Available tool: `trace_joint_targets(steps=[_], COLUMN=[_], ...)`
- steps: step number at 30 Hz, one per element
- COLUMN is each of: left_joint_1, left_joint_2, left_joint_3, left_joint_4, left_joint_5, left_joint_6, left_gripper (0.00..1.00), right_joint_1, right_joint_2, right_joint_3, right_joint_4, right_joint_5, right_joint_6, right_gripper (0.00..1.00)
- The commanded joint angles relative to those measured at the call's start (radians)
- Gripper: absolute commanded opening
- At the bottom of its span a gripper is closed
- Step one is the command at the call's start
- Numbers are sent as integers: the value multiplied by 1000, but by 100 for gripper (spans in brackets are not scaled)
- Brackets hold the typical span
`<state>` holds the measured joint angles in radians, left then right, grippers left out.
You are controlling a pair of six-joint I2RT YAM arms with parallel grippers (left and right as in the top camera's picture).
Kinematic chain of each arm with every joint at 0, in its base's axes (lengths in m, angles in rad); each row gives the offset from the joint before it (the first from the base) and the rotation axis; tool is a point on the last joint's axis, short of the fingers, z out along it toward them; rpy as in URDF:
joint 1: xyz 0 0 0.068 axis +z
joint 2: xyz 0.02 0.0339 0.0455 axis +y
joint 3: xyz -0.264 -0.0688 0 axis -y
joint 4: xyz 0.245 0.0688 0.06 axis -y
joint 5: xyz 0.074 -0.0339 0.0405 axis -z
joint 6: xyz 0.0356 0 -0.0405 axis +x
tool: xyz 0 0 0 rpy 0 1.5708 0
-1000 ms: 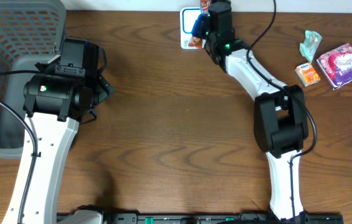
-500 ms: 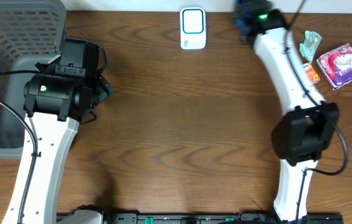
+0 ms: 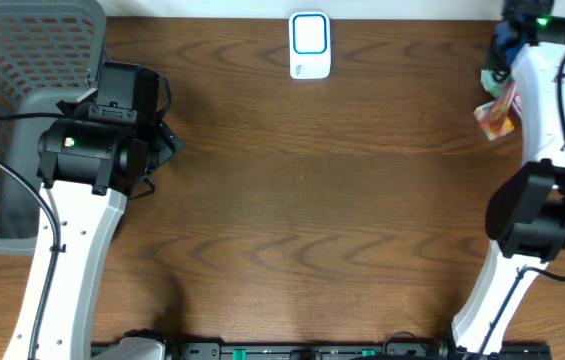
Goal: Scan the item barcode
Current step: 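Move the candy bar right and drop it onto the item pile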
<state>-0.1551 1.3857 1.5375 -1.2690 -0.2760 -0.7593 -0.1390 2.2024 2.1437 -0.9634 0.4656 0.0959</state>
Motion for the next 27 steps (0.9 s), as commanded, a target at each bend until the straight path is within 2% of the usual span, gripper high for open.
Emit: trace_joint_targets(steps=[1,3,4,5,9,11,16,22,27], left_joint_1=[3,3,3,3,3,3,3,3,3], left_joint_2=[-7,-7,-7,-7,-7,-7,-7,-7,-7], left_joint_3=[3,3,3,3,3,3,3,3,3], left_joint_4=[-3,-3,-3,-3,-3,-3,-3,-3,-3], left_joint_5=[-21,-21,-21,-21,-21,-21,-21,-21,-21], left_joint_6=[-5,-5,-5,-5,-5,-5,-5,-5,-5], left_gripper=[98,98,98,98,98,98,98,98,98], right_joint_1=[-13,-12,-11,-10,-9,-9,-6,23,105], right_joint_2=[9,7,3,0,-64,-130,-306,-508,-690], right_joint_3=[-1,-1,-1,-1,0,0,-1,-1,-45], right_joint_4=[-39,-69,-87,-101,-204,-261,-349,-466,-512], right_joint_5=[-68,-74,-83,-86,-93,-159,-312,-315,-310], right_joint_6=[10,32,48,61,163,198,208,219,217], right_gripper=[71,84,95,99,99,99,99,99,99])
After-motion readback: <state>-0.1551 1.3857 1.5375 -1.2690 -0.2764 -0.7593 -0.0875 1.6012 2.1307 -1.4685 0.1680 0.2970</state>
